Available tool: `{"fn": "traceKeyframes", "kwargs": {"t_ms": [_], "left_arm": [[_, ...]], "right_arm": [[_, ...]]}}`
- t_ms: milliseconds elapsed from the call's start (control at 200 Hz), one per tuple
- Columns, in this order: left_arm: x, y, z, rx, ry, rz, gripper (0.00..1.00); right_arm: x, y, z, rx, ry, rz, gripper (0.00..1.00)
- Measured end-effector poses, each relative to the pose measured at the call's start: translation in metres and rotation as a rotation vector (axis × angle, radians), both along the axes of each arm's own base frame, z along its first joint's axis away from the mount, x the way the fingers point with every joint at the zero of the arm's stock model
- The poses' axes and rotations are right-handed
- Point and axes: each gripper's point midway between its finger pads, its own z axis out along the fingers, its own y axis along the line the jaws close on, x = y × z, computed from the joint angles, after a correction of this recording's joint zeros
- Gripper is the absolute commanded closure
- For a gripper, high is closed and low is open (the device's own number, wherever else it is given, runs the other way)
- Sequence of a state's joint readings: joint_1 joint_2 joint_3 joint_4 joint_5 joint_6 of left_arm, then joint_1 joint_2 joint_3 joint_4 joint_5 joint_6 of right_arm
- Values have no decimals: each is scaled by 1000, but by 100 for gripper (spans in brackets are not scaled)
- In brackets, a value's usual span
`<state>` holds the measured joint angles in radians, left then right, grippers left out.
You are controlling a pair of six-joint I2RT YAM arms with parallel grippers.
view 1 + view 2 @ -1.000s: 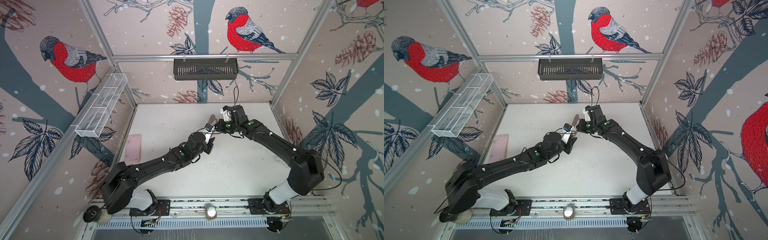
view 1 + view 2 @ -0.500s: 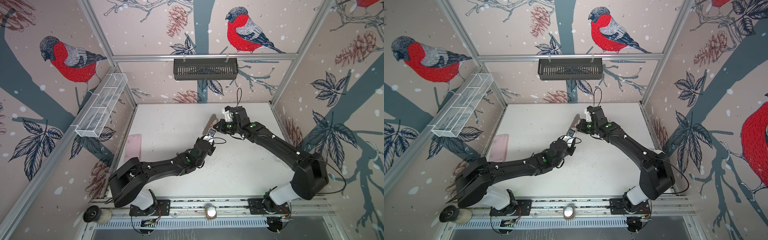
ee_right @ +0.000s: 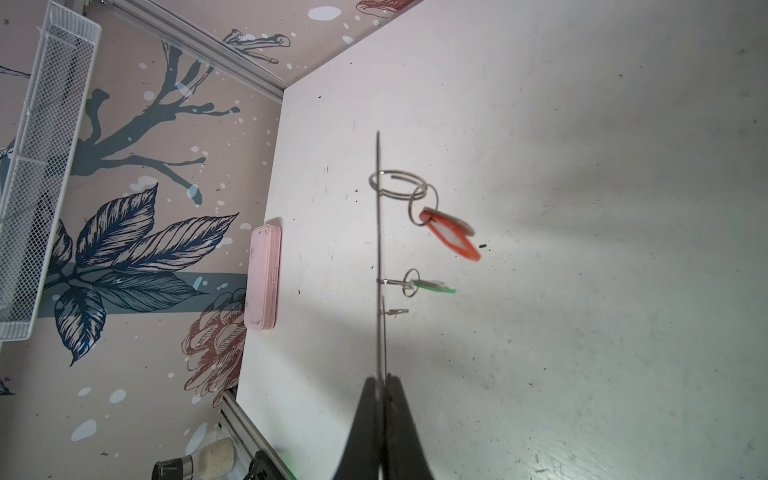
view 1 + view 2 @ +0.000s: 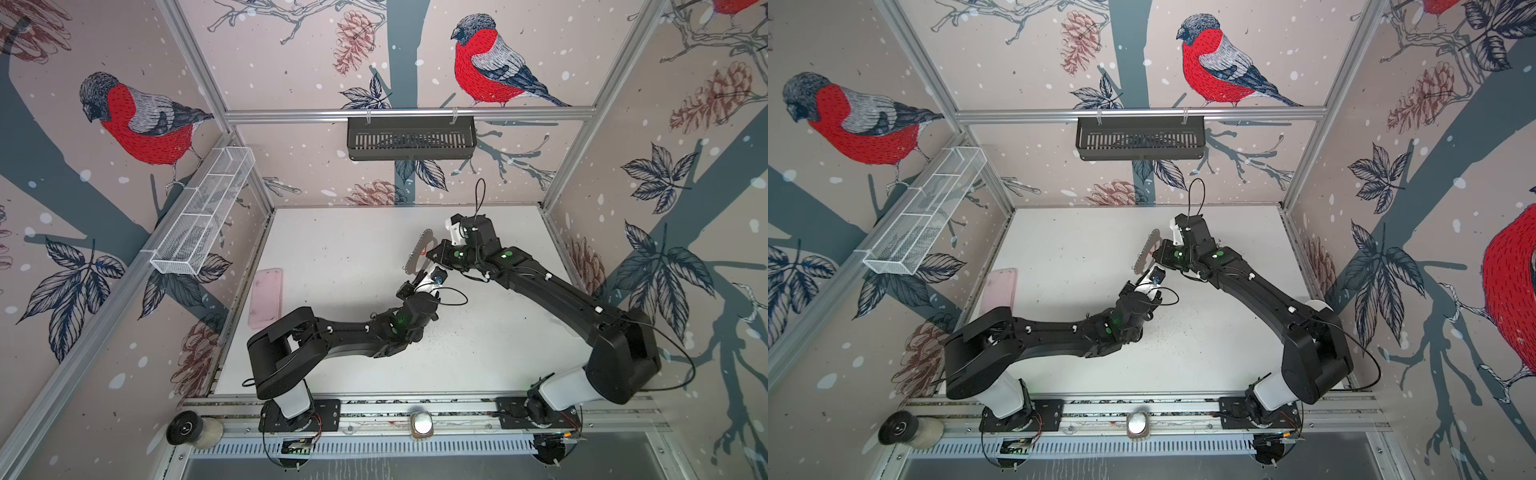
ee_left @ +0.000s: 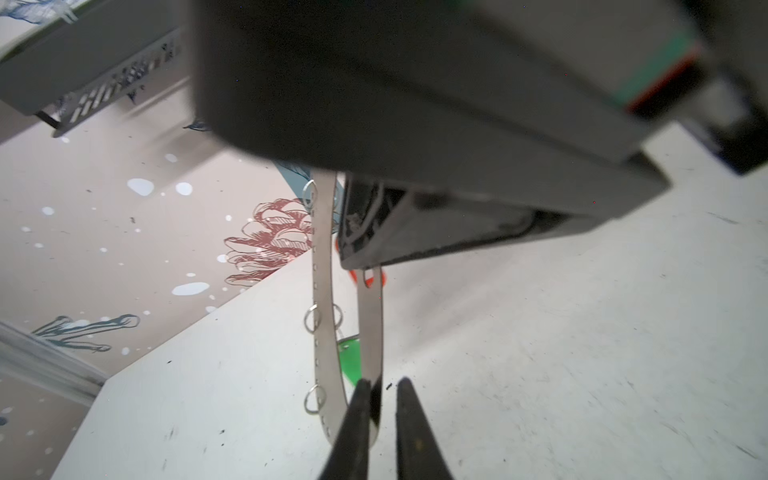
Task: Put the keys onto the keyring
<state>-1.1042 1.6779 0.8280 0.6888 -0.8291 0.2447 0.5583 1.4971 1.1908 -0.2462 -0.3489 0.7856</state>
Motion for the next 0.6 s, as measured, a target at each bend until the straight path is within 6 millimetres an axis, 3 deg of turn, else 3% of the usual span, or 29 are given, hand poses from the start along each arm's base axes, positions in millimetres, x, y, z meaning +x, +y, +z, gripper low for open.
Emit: {"fn": "traceKeyframes", "kwargs": {"t_ms": [470, 600], "left_arm": [[-1, -1, 4, 90, -62, 62, 100], [-3, 0, 9, 87, -56, 49, 100]], "right_arm": [[0, -2, 0, -2, -13, -9, 100], [0, -1, 2, 4, -23, 0, 80]]}}
